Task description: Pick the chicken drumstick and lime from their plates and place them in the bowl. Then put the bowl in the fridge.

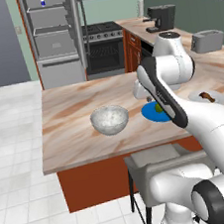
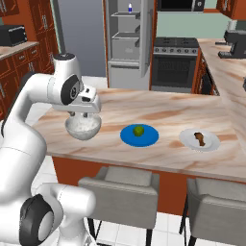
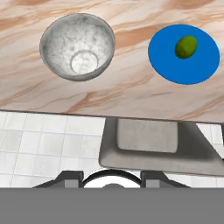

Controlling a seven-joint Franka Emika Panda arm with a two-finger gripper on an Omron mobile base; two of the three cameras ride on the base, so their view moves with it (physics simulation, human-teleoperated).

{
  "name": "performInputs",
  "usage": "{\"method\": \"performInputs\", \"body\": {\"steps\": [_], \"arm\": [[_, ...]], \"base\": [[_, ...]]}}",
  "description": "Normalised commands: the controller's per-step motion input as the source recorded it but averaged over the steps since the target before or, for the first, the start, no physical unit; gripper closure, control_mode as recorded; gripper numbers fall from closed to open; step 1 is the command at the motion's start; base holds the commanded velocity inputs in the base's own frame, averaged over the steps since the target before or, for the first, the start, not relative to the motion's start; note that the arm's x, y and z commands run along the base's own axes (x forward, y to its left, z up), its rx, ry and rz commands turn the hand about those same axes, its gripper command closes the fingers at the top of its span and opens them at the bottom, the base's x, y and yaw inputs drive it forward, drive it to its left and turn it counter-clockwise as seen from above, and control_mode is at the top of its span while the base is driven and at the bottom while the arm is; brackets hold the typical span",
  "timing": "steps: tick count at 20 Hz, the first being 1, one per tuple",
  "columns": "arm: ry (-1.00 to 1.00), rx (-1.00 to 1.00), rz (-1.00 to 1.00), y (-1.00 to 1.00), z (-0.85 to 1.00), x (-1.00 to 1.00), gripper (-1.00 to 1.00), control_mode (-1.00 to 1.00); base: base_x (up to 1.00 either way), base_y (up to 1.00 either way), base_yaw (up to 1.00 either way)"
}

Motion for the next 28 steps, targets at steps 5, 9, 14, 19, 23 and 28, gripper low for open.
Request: {"method": "performInputs", "body": {"steps": [5,9,14,19,23,28], "arm": [[-0.01,0.00,0.00,-0.09,-0.02,-0.01,-1.00,-1.00],[-0.13,0.00,0.00,-0.25,-0.07,0.00,-1.00,-1.00],[-0.08,-0.01,-0.02,-0.30,-0.12,-0.05,-1.00,-1.00],[0.00,0.00,-0.10,-0.36,-0.15,-0.01,-1.00,-1.00],[0.00,-0.04,-0.22,-0.39,-0.22,0.06,-1.00,-1.00],[0.00,-0.07,-0.36,-0.34,-0.23,0.28,-1.00,-1.00]], "base": [[0.00,0.00,0.00],[0.00,0.00,0.00],[0.00,0.00,0.00],[0.00,0.00,0.00],[0.00,0.00,0.00],[0.00,0.00,0.00]]}}
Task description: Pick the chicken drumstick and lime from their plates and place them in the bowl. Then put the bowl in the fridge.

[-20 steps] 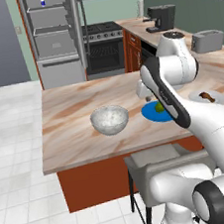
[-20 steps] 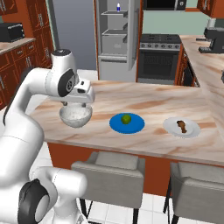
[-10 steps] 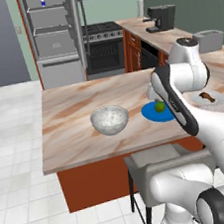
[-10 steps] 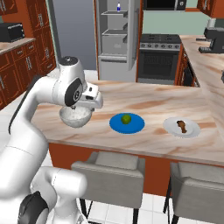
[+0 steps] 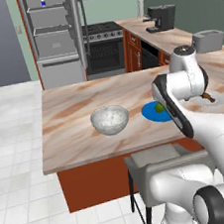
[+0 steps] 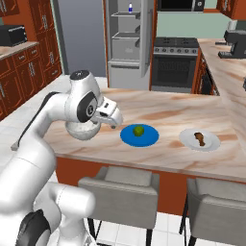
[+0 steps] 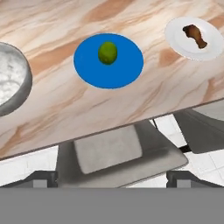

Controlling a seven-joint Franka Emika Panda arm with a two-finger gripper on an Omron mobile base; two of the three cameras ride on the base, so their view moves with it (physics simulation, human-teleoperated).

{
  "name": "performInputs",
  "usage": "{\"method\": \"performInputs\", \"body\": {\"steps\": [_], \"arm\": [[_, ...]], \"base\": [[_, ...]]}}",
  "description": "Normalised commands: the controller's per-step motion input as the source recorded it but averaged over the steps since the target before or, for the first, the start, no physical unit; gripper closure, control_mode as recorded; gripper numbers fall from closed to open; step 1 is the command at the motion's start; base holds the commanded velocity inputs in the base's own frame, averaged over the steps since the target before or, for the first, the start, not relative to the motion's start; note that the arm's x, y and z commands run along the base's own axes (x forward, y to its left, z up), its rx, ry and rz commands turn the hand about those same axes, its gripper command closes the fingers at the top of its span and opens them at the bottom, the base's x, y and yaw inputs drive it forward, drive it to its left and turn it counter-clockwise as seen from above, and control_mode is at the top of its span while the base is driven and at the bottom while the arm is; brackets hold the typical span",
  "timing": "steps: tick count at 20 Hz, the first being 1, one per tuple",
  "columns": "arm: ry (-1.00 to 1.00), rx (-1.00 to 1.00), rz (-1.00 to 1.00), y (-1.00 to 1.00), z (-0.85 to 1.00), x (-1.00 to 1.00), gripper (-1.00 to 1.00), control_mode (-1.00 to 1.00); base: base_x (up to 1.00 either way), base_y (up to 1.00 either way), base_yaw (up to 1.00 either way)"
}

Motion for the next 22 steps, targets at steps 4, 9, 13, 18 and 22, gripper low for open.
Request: {"method": "performInputs", "body": {"steps": [4,9,13,18,22], "arm": [[0.00,-0.01,-0.32,-0.30,-0.19,0.42,-1.00,-1.00],[0.00,0.01,-0.13,-0.21,-0.16,0.43,-1.00,-1.00],[0.00,0.07,0.00,-0.21,-0.14,0.41,-1.00,-1.00],[0.06,0.15,0.00,-0.21,-0.13,0.39,-1.00,-1.00],[0.06,0.11,0.00,-0.15,-0.24,0.38,-1.00,-1.00]], "base": [[0.00,0.00,0.00],[0.00,0.00,0.00],[0.00,0.00,0.00],[0.00,0.00,0.00],[0.00,0.00,0.00]]}}
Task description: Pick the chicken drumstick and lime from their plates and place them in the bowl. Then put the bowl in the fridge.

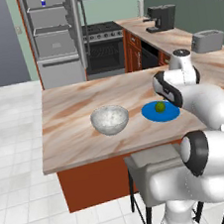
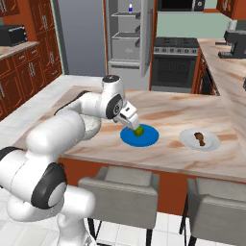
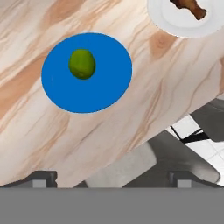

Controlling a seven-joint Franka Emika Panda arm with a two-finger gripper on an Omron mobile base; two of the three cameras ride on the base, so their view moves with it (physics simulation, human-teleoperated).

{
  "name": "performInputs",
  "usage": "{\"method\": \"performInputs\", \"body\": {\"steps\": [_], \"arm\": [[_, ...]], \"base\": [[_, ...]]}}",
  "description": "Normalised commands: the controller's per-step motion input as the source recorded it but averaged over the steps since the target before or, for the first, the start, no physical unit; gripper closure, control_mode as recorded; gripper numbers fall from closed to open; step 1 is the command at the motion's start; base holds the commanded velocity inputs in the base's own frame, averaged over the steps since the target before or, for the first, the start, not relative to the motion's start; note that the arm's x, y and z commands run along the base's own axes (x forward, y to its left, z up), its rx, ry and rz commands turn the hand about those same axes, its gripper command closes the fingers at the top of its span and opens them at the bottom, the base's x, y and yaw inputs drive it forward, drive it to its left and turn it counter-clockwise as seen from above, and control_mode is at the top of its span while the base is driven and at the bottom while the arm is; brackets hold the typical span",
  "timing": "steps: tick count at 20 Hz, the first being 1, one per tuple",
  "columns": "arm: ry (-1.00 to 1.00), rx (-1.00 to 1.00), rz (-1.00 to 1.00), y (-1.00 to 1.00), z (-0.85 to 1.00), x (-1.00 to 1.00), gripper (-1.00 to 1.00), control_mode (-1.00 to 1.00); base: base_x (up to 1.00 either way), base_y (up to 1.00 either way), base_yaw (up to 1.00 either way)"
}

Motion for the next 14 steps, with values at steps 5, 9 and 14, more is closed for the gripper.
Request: {"method": "performInputs", "body": {"steps": [5,9,14], "arm": [[0.08,0.07,0.00,-0.11,-0.22,0.46,-1.00,-1.00],[0.07,0.02,0.00,-0.05,-0.24,0.38,-1.00,-1.00],[0.00,0.00,-0.01,-0.07,-0.28,0.37,-1.00,-1.00]], "base": [[0.00,0.00,0.00],[0.00,0.00,0.00],[0.00,0.00,0.00]]}}
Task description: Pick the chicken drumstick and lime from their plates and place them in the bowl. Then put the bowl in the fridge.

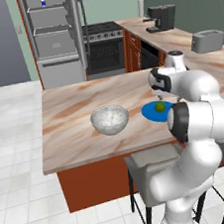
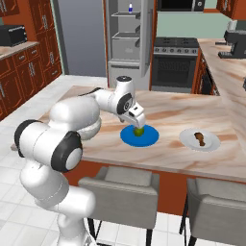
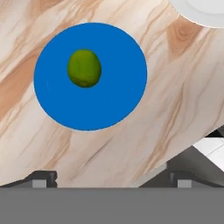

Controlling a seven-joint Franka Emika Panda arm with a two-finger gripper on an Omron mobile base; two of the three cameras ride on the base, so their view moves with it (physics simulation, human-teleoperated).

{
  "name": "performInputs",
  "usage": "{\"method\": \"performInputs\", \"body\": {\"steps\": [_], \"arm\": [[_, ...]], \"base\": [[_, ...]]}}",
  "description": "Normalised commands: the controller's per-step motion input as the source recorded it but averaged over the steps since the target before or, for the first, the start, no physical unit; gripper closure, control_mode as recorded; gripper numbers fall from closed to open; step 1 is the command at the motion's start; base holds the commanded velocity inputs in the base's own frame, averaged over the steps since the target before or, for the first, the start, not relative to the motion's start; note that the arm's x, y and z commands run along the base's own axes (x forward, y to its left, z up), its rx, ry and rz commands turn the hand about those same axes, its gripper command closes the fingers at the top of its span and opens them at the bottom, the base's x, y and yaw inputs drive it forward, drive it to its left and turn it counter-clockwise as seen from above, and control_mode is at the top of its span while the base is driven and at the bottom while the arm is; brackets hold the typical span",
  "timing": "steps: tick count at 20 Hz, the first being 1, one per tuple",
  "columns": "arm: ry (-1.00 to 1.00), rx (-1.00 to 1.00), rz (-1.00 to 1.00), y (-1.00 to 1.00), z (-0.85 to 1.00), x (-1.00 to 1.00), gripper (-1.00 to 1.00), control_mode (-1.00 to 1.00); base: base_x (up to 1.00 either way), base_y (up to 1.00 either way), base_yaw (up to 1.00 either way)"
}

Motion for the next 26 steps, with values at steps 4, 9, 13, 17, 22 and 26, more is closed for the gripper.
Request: {"method": "performInputs", "body": {"steps": [4,9,13,17,22,26], "arm": [[0.00,0.00,0.00,-0.04,-0.32,0.32,-1.00,-1.00],[0.00,0.00,0.00,-0.05,-0.31,0.32,-1.00,-1.00],[0.00,0.00,0.00,-0.05,-0.28,0.30,-1.00,-1.00],[0.00,0.00,0.00,-0.04,-0.26,0.33,-1.00,-1.00],[-0.01,0.00,0.00,-0.01,-0.27,0.33,-1.00,-1.00],[-0.01,0.00,0.00,-0.05,-0.20,0.34,-1.00,-1.00]], "base": [[0.00,0.00,0.00],[0.00,0.00,0.00],[0.00,0.00,0.00],[0.00,0.00,0.00],[0.00,0.00,0.00],[0.00,0.00,0.00]]}}
